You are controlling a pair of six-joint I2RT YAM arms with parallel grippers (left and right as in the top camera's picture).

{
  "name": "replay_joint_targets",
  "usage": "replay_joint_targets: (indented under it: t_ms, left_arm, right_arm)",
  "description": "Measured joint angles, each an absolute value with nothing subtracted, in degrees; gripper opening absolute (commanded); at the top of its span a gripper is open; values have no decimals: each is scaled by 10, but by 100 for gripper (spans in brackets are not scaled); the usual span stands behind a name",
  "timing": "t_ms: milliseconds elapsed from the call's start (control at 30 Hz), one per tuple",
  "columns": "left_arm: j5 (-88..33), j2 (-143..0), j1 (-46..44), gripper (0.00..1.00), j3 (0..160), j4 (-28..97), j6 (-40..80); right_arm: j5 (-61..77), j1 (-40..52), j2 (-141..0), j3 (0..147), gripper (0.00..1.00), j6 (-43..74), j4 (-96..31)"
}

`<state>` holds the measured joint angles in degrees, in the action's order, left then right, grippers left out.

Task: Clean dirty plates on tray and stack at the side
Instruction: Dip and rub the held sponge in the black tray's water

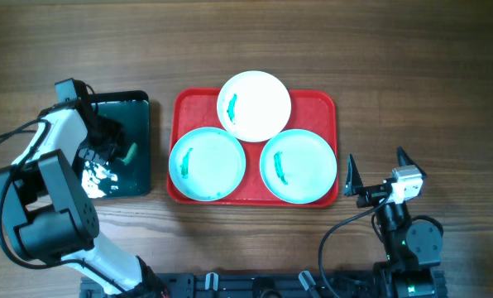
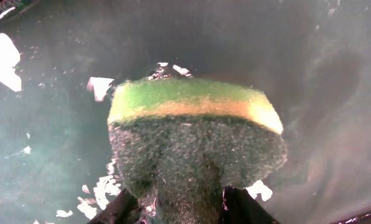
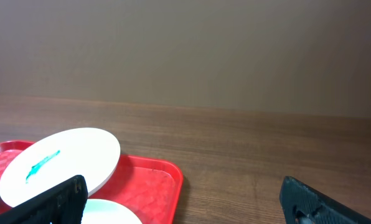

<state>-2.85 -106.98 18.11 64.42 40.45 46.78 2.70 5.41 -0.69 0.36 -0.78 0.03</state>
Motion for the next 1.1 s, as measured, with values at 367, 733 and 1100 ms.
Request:
replay_joint_targets:
  t_ms: [367,733,1100]
  left_arm:
    - [-67,-972,181,4,636,418,468]
    - [-26,-880,181,4,609,360,468]
    - [-103,-715,175,4,632,453,403]
  right_arm:
    - [27,54,-7,4,100,-8,0]
    - [27,54,-7,4,100,-8,0]
    - [27,54,-7,4,100,-8,1]
